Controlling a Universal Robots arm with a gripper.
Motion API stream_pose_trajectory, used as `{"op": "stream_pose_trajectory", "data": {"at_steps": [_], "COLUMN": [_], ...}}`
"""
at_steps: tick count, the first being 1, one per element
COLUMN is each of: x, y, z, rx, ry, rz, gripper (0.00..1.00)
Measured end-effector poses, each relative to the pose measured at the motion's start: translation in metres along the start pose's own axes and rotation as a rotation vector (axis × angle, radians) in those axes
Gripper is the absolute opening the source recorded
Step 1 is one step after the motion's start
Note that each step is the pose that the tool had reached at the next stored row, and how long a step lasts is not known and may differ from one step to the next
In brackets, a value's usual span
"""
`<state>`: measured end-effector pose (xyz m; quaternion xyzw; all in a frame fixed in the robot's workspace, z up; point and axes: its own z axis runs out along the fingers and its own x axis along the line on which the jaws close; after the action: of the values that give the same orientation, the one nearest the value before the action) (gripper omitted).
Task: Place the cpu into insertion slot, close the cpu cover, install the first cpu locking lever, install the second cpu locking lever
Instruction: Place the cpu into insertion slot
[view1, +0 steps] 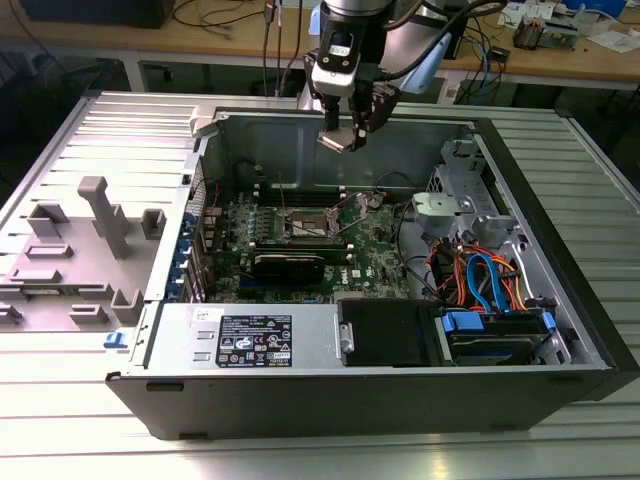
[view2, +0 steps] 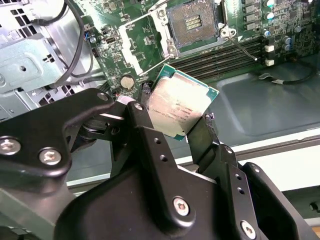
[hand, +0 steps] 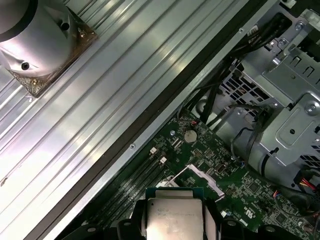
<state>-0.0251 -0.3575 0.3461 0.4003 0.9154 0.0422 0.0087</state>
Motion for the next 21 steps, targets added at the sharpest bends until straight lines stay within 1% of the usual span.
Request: {"op": "stream_pose_trajectory", "data": {"at_steps": [2,3,9,11,14,15,21], "x": [0.0,-0.0001,-0.0001,-0.0002,-0.0002,-0.0003,-0.0003], "y": [0.0,0.0,-0.0004,-0.0006,-0.0008,-0.0009,-0.0013], "z": [0.0005,0.001,0.0045,0.0069,0.0096,0.011,0.0157], "rx": [-0.0002,-0.0004,-0.002,-0.0029,-0.004,-0.0046,-0.0064], "ry": [-0.0001,-0.0009,-0.0093,-0.0141,-0.0193,-0.022,-0.0308], "rz": [0.002,0.011,0.111,0.167,0.229,0.261,0.365], "gripper": [0.54,0.54,0.54,0.54,0.54,0.54,0.54]}}
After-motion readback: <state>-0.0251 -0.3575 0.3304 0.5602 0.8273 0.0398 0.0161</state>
